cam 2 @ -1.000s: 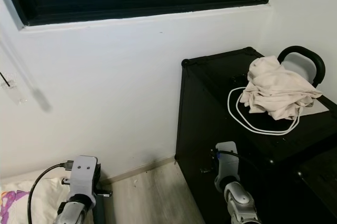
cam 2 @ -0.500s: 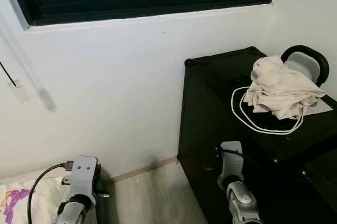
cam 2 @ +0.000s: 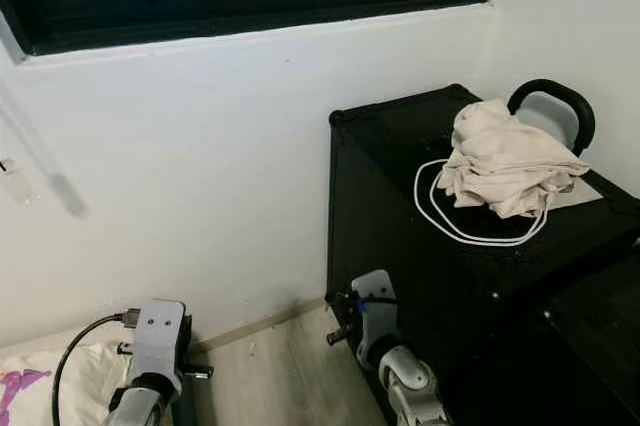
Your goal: Clean up the room
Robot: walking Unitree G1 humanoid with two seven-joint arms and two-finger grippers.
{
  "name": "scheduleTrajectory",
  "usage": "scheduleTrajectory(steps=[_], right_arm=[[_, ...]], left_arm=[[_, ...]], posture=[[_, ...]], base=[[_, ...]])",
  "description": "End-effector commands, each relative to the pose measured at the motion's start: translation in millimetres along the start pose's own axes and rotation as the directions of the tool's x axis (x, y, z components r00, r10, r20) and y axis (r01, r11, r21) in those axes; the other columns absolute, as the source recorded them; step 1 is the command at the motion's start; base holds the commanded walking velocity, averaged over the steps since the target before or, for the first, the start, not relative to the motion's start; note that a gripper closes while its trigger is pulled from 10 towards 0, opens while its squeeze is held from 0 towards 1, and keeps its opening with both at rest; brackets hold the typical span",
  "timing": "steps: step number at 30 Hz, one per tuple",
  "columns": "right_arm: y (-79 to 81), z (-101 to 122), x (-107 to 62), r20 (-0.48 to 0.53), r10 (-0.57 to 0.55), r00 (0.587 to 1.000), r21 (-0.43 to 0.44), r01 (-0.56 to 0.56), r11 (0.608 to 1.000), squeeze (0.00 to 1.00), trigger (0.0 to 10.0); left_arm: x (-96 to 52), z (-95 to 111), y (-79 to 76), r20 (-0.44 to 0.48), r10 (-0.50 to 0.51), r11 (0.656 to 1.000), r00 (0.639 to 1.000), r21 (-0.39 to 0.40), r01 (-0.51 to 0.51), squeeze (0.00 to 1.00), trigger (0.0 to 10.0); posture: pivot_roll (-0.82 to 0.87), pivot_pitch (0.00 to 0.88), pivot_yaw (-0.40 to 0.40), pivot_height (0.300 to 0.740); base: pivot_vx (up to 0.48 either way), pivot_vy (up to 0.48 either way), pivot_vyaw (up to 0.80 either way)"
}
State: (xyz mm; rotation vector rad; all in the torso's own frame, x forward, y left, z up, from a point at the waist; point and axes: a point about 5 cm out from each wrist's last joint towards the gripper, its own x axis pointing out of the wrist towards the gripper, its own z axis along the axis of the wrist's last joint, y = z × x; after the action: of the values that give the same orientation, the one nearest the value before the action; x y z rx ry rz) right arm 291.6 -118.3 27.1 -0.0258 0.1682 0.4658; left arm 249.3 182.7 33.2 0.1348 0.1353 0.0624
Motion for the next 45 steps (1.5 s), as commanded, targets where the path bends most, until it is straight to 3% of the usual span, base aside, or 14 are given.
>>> scheduleTrajectory(steps=[1, 6, 15, 45], right_arm=[[0.8, -1.8, -1.8, 0.000, -0.018, 1.000, -0.018, 0.018, 1.000, 0.00, 10.0], [-4.3, -9.6, -6.3, -0.034, -0.124, 0.992, 0.027, 0.125, 0.992, 0.00, 10.0], [3.3, -11.5, -6.7, -0.036, -0.122, 0.992, -0.014, 0.122, 0.992, 0.00, 10.0], [5.9, -18.1, -12.3, -0.052, -0.151, 0.987, -0.007, 0.151, 0.989, 0.00, 10.0]], left_arm=[[-3.9, -6.8, -2.8, -0.033, -0.017, 1.000, 0.999, 0.000, 0.017, 0.00, 10.0], [-4.7, -15.4, -5.7, -0.065, -0.024, 0.999, 0.998, 0.027, 0.025, 0.00, 10.0], [-2.9, -10.7, -7.9, -0.043, -0.042, 0.999, 0.998, 0.028, 0.043, 0.00, 10.0], [-11.5, -14.9, -24.0, -0.079, -0.195, 0.980, 0.978, 0.019, 0.197, 0.00, 10.0]], posture=[[-0.01, 0.099, -0.037, 0.740], [-0.02, 0.105, -0.036, 0.740], [-0.02, 0.103, -0.037, 0.740], [-0.01, 0.115, -0.023, 0.740]], base=[[0.000, 0.000, 0.00], [0.000, 0.000, 0.00], [0.000, 0.000, 0.00], [0.000, 0.000, 0.79]])
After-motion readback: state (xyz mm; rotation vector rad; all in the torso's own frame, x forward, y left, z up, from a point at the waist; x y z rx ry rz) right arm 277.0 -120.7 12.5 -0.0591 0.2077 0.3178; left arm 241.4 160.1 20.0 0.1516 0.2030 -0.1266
